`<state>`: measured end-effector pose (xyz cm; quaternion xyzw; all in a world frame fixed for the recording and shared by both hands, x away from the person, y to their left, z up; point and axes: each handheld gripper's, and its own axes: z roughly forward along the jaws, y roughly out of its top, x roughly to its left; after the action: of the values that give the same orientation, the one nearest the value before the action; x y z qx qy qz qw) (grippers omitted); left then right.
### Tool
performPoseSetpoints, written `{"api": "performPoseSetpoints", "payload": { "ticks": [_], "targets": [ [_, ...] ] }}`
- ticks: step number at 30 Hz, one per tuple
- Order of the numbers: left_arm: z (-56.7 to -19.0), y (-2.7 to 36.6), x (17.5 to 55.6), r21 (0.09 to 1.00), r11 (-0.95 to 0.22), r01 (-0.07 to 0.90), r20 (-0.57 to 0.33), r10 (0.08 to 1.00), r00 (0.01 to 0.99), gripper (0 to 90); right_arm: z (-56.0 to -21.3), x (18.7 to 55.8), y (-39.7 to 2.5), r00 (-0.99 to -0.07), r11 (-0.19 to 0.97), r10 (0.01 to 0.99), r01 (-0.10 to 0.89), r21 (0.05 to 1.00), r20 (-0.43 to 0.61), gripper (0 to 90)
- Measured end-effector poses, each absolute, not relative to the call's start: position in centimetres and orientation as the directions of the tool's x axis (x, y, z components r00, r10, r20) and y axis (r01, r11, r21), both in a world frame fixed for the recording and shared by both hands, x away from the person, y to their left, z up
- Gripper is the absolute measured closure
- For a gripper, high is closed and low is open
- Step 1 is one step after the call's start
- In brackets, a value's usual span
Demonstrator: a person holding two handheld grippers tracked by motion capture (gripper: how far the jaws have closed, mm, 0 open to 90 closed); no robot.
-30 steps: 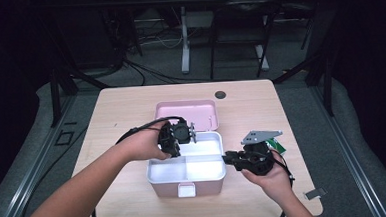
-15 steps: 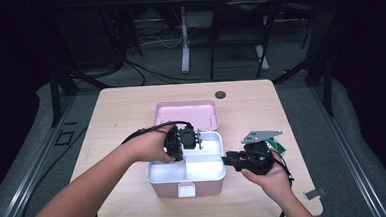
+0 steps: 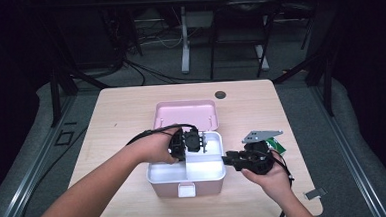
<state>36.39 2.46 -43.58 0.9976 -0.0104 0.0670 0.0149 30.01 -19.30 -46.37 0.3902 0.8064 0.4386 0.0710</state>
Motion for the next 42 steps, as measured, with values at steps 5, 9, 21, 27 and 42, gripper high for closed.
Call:
{"api": "performPoseSetpoints", "payload": {
  "ticks": [5,9,21,27,42],
  "targets": [
    [-43.5,2.5,36.5,0.029,-0.999,-0.022,0.128,-0.018,0.992,87.3,-46.4,30.0,-19.3,-0.684,0.307,0.692,0.569,0.763,0.231,70.4],
    [-43.5,2.5,36.5,0.025,-0.999,-0.019,0.126,-0.016,0.992,87.4,-46.4,30.0,-19.3,-0.683,0.309,0.694,0.569,0.762,0.228,70.4],
    [-43.5,3.0,36.6,0.005,-1.000,-0.010,0.122,-0.009,0.993,87.6,-46.7,30.1,-19.0,-0.684,0.315,0.692,0.572,0.757,0.230,70.3],
    [-43.4,3.1,36.6,0.004,-1.000,-0.012,0.126,-0.011,0.992,87.6,-46.7,30.1,-18.8,-0.687,0.317,0.691,0.568,0.759,0.226,70.3],
    [-42.3,3.5,36.4,0.031,-1.000,0.003,0.142,0.007,0.990,89.4,-46.4,30.1,-19.5,-0.674,0.295,0.701,0.571,0.766,0.232,68.6]
  ]
}}
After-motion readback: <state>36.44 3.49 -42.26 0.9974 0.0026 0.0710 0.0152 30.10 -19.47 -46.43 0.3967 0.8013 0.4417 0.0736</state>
